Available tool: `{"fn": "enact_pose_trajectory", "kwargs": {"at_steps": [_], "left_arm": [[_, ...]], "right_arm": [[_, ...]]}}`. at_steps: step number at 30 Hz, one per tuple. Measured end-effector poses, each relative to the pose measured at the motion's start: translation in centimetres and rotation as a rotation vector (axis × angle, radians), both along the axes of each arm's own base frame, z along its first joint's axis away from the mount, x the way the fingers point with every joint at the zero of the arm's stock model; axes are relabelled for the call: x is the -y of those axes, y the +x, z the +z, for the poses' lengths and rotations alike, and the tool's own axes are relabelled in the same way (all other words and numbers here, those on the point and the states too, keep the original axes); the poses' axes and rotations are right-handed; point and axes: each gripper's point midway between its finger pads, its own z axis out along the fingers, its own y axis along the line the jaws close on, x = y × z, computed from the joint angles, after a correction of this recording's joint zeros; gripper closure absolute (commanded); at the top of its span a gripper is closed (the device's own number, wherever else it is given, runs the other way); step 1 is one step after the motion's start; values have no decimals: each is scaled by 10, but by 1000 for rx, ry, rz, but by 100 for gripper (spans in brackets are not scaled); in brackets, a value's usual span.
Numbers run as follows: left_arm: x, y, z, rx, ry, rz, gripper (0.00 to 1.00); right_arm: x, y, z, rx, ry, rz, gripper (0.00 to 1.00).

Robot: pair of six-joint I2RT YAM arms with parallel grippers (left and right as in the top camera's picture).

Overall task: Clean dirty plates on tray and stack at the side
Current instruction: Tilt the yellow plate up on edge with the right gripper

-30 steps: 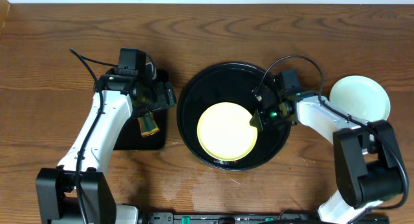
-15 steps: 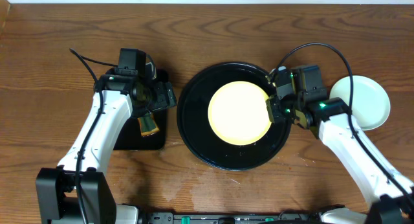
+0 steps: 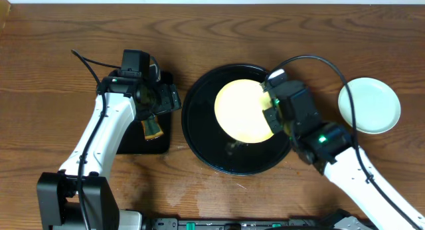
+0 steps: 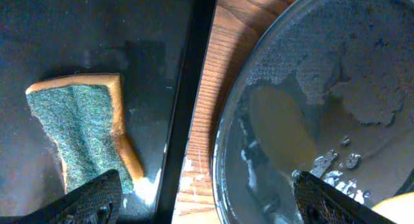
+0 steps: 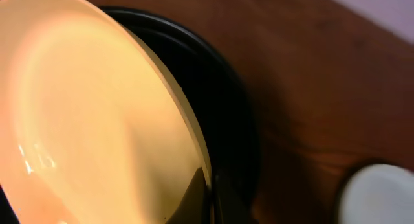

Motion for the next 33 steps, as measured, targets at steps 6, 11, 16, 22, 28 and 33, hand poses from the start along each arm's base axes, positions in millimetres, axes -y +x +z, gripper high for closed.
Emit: {"fn": "enact_pose_trajectory", "kwargs": {"at_steps": [6,11,16,22,28,33], "left_arm": [[0,0,0,0,0,0,14],[0,0,0,0,0,0,14],[0,0,0,0,0,0,14],[0,0,0,0,0,0,14],[0,0,0,0,0,0,14],[0,0,0,0,0,0,14]], "right_arm": [[-8,-8,13,106,-138,-21,99],[-16,-17,26,199,-253,-17,99],[-22,-22,37,266,-323,-7,99],[-30,-25,50,333,-382,16,99],[-32,-29,55,363,-442,33,99],[-31,-29,58,372,-460,31,99]]}}
